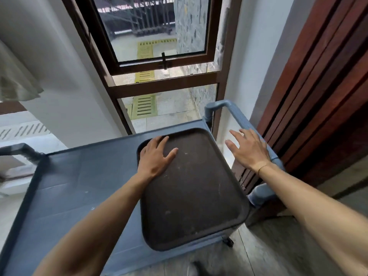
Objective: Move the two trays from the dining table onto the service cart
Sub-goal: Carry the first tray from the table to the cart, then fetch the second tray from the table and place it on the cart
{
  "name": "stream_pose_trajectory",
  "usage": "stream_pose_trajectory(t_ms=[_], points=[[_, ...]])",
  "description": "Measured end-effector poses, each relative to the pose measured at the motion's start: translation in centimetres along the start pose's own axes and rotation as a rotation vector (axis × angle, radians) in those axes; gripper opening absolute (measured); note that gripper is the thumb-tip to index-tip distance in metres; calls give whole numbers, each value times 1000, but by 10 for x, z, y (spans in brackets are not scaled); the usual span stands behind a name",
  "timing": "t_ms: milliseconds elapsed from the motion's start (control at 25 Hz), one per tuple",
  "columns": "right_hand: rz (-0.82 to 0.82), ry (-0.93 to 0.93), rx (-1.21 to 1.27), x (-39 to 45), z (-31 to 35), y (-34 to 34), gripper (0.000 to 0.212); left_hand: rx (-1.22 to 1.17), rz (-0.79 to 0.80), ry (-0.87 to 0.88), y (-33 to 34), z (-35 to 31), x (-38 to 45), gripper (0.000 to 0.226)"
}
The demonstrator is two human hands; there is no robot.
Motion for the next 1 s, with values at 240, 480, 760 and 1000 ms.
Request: stream_pose_trajectory(t_ms=[240,480,760,1000], points=[[-144,187,-125,-87,-110,-82,59,67,-11,344,18,-150,8,80],[-224,473,-197,-265,-243,-150,64,-14,71,686,70,-334,-65,79],[-308,818,-296,-493,-335,-216,65,-129,161,990,121,-510,-218,76],[-349,1125,-318,-695,-364,-245,65,-189,286,1276,159,-629,-374,76]])
Point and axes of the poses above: each hand's wrist, its own x-axis towards the middle knuckle, its own y-axis out of the palm, z = x × y, the point moved 7 cm from there along x, towards the middle knuckle, and after that the axes turned 1 degree about -y, right-handed, at the moved point
